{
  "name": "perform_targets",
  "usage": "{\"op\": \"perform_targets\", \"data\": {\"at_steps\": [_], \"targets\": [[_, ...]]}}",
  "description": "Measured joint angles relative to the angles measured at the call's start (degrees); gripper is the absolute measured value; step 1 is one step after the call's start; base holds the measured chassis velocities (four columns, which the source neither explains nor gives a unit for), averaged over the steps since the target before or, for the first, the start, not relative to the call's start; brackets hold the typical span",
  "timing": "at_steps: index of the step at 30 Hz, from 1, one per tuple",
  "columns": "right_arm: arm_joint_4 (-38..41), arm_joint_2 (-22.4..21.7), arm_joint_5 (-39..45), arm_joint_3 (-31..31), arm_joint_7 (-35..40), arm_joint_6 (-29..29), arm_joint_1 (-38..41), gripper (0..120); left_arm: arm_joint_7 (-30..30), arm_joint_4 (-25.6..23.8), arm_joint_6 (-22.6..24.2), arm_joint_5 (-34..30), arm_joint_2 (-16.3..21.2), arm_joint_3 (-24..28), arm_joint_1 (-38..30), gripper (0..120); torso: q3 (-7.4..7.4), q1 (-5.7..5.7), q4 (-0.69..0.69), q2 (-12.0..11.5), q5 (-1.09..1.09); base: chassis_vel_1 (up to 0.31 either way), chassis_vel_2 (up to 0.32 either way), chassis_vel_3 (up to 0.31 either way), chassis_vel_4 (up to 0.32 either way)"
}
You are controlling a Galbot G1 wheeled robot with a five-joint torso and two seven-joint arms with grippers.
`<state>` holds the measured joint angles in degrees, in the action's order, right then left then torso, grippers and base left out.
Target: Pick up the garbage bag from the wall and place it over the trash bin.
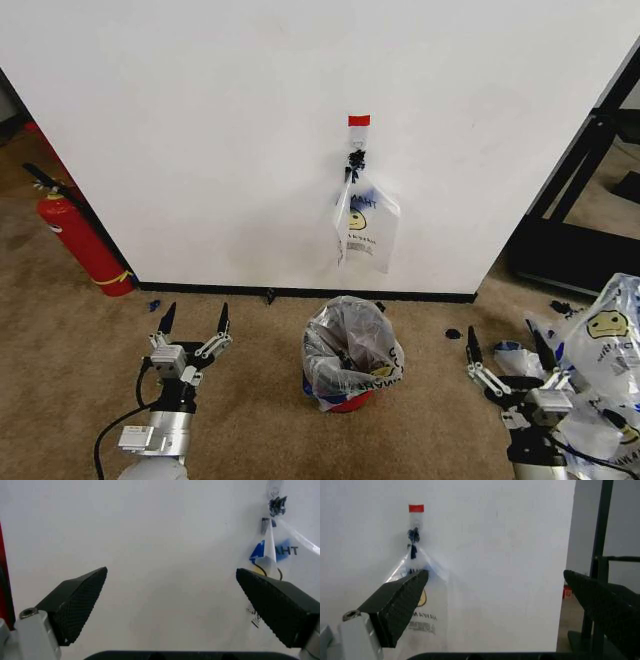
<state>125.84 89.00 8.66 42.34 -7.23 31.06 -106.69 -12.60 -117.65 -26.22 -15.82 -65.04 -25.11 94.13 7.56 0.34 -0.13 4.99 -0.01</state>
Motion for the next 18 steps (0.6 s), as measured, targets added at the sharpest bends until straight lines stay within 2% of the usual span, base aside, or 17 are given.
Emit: {"op": "perform_targets", "data": {"at_steps": [18], "targets": [[0.4,0.0,-0.8,0.0,0.5,-0.1,0.1,100,-0.2,-0.5,0.8,-0.2,0.0,0.2,0.0,100,0.0,0.0,0.0,0.0,0.0,0.0,0.0,0.0,0.0]]}}
